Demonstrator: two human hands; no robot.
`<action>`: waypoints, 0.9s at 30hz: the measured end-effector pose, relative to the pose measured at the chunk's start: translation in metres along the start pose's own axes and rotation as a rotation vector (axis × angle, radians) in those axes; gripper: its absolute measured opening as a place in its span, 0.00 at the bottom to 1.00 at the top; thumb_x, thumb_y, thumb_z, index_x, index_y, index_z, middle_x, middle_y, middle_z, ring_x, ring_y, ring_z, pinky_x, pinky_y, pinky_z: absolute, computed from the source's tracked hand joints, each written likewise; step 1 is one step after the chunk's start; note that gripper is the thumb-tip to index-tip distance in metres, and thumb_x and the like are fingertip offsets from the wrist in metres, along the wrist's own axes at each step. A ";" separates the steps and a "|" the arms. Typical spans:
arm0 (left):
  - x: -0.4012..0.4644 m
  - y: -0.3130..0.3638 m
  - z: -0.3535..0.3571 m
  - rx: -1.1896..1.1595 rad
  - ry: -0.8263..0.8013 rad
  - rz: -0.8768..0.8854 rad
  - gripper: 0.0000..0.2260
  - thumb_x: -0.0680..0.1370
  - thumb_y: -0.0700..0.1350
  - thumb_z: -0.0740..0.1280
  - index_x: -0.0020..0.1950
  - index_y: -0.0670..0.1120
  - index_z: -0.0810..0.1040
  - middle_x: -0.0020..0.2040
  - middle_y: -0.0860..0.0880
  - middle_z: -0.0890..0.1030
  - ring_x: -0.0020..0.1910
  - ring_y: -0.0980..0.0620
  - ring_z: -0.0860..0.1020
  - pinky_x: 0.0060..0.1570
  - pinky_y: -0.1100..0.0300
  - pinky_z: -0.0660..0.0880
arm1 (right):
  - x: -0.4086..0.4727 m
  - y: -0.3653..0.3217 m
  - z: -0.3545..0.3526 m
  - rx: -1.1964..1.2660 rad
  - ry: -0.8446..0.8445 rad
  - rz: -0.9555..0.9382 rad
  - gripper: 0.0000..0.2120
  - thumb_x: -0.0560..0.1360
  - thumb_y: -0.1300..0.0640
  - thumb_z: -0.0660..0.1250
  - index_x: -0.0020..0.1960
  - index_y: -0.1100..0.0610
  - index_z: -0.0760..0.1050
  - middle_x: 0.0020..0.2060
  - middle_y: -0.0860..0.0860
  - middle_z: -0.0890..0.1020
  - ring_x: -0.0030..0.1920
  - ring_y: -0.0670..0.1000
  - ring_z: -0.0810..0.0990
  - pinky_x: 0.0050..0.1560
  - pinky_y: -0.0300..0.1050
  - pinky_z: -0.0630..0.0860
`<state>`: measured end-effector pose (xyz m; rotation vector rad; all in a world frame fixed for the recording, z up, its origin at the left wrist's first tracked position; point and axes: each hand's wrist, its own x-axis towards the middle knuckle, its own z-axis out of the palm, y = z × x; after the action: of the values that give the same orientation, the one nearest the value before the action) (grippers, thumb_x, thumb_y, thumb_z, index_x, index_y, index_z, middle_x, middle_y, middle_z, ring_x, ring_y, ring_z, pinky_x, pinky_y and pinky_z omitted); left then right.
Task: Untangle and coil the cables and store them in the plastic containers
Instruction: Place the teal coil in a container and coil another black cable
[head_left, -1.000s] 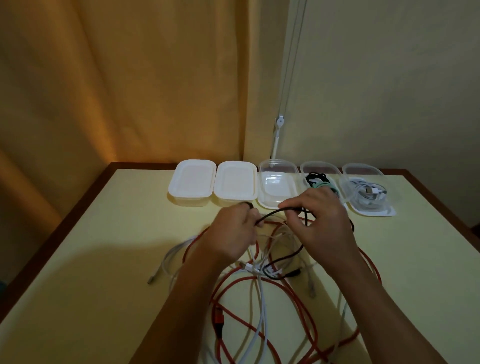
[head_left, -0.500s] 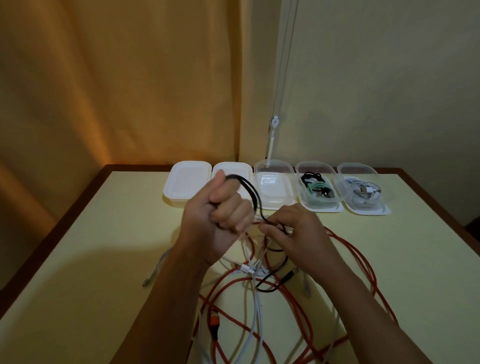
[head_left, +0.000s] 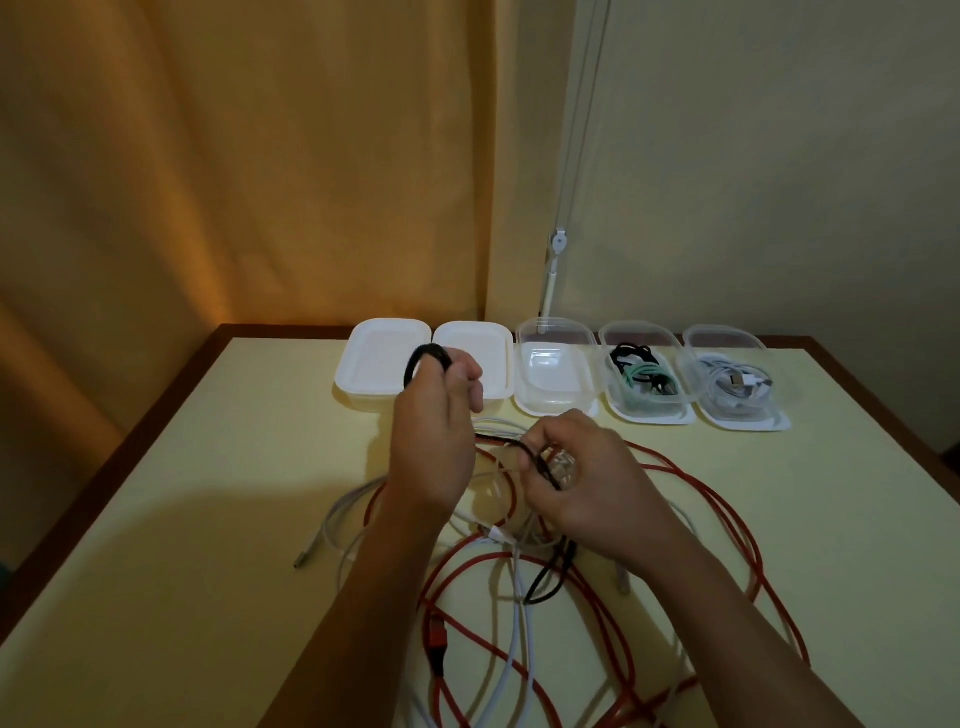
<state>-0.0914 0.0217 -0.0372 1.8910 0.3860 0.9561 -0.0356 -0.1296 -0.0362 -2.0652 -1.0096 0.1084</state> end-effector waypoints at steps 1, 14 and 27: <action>0.000 -0.003 0.000 0.085 -0.059 -0.003 0.10 0.85 0.41 0.54 0.47 0.47 0.72 0.36 0.53 0.75 0.35 0.60 0.73 0.38 0.70 0.69 | 0.001 0.000 -0.002 0.001 0.035 0.006 0.07 0.73 0.60 0.71 0.41 0.50 0.76 0.42 0.44 0.77 0.47 0.42 0.75 0.46 0.37 0.72; -0.007 0.011 -0.006 -0.289 -0.893 -0.377 0.19 0.84 0.47 0.56 0.32 0.47 0.65 0.22 0.54 0.63 0.23 0.55 0.59 0.29 0.60 0.60 | 0.007 0.013 -0.015 0.021 0.359 0.003 0.14 0.69 0.68 0.71 0.39 0.50 0.75 0.38 0.41 0.77 0.49 0.47 0.74 0.48 0.39 0.70; 0.005 0.011 -0.014 -1.282 -0.603 -0.541 0.18 0.78 0.47 0.59 0.27 0.50 0.66 0.17 0.55 0.62 0.19 0.56 0.57 0.23 0.63 0.63 | 0.006 0.000 -0.015 0.080 -0.037 0.046 0.05 0.77 0.55 0.71 0.43 0.51 0.83 0.39 0.43 0.83 0.45 0.41 0.79 0.45 0.32 0.73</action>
<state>-0.1001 0.0278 -0.0224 0.7241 -0.1073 0.0979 -0.0256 -0.1351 -0.0246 -2.0206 -0.9652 0.2081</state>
